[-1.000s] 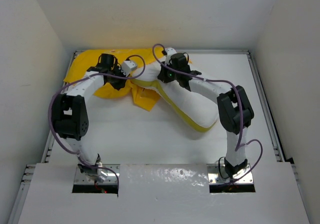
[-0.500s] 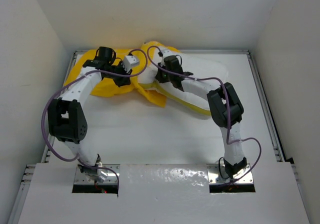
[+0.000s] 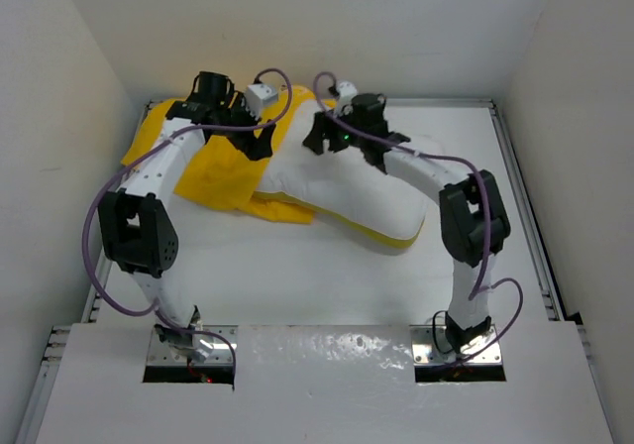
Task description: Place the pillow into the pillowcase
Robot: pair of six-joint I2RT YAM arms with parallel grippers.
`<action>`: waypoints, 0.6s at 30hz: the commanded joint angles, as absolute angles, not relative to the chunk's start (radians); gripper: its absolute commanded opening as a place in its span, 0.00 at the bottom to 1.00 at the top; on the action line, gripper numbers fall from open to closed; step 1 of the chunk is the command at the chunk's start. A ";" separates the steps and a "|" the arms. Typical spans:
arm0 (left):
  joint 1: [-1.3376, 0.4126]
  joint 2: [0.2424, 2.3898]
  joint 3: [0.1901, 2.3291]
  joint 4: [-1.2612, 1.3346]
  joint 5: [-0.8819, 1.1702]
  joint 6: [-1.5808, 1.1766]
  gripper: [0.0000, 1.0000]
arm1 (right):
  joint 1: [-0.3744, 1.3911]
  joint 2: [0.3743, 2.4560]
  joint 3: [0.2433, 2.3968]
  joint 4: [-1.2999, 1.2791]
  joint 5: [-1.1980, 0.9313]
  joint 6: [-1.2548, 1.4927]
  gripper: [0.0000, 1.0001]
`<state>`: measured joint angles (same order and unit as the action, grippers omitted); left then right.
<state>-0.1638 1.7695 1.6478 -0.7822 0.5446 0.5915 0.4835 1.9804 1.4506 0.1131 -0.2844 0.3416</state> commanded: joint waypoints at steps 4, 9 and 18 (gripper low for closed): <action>-0.322 2.023 1.816 -0.439 0.128 0.389 0.81 | 0.264 2.118 1.805 0.003 -0.377 0.343 0.35; -0.330 2.348 2.139 -0.393 -0.127 0.239 0.83 | 0.198 2.383 2.040 0.061 -0.477 0.454 0.97; -0.342 2.468 2.224 -0.296 -0.318 0.279 0.56 | 0.227 2.660 2.160 0.195 -0.459 0.531 0.99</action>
<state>-0.3550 2.4866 2.2246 -0.3466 -0.1722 0.2794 0.2005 2.6530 2.1101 0.1555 -0.4294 0.4976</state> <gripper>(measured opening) 0.579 0.986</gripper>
